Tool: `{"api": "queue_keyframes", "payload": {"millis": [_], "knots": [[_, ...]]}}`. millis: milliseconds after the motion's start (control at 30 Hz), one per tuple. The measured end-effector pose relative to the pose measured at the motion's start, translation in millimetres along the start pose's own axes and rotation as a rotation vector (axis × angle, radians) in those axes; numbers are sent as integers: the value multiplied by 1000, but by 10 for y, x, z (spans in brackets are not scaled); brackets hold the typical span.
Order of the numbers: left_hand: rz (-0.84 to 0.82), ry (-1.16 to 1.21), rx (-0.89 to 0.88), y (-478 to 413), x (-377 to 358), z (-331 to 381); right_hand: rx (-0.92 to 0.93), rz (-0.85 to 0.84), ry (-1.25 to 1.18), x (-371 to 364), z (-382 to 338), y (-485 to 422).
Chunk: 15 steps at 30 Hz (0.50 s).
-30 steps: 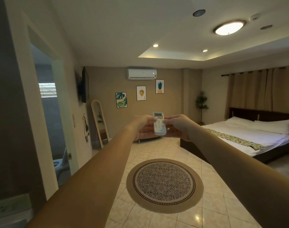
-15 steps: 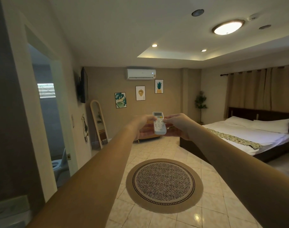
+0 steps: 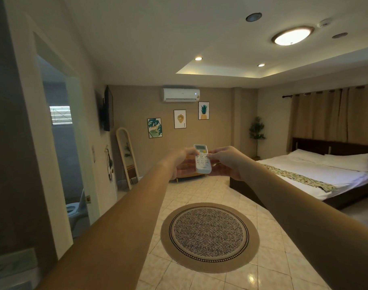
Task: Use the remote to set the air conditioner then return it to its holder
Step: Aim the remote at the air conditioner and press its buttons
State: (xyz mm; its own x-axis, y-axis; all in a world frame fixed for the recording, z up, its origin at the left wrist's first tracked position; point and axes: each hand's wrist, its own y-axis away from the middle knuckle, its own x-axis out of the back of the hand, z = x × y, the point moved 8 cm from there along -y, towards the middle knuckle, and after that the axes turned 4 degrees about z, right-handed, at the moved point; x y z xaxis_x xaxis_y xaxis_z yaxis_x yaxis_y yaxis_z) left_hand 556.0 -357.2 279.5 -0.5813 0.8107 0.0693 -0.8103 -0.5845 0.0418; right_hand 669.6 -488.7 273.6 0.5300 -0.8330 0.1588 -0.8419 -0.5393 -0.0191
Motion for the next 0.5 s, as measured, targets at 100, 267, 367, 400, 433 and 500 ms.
{"api": "queue_keyframes", "payload": {"millis": [100,267,367,400,433,500], "knots": [[-10,4,-1,2,-7,-19,-3,0,-13,3,30,-23],[-2,38,-8,-4,-7,-43,1,9,-28,18,36,-30],[-3,37,-12,-5,-12,-43,1,4,-26,19,35,-17],[-4,34,-12,-9,-10,-45,1,8,-21,24,40,-22],[-4,31,-13,-12,-7,-47,2,12,-18,28,44,-27],[-7,24,-16,-20,-4,-50,3,13,-20,26,45,-23]]}}
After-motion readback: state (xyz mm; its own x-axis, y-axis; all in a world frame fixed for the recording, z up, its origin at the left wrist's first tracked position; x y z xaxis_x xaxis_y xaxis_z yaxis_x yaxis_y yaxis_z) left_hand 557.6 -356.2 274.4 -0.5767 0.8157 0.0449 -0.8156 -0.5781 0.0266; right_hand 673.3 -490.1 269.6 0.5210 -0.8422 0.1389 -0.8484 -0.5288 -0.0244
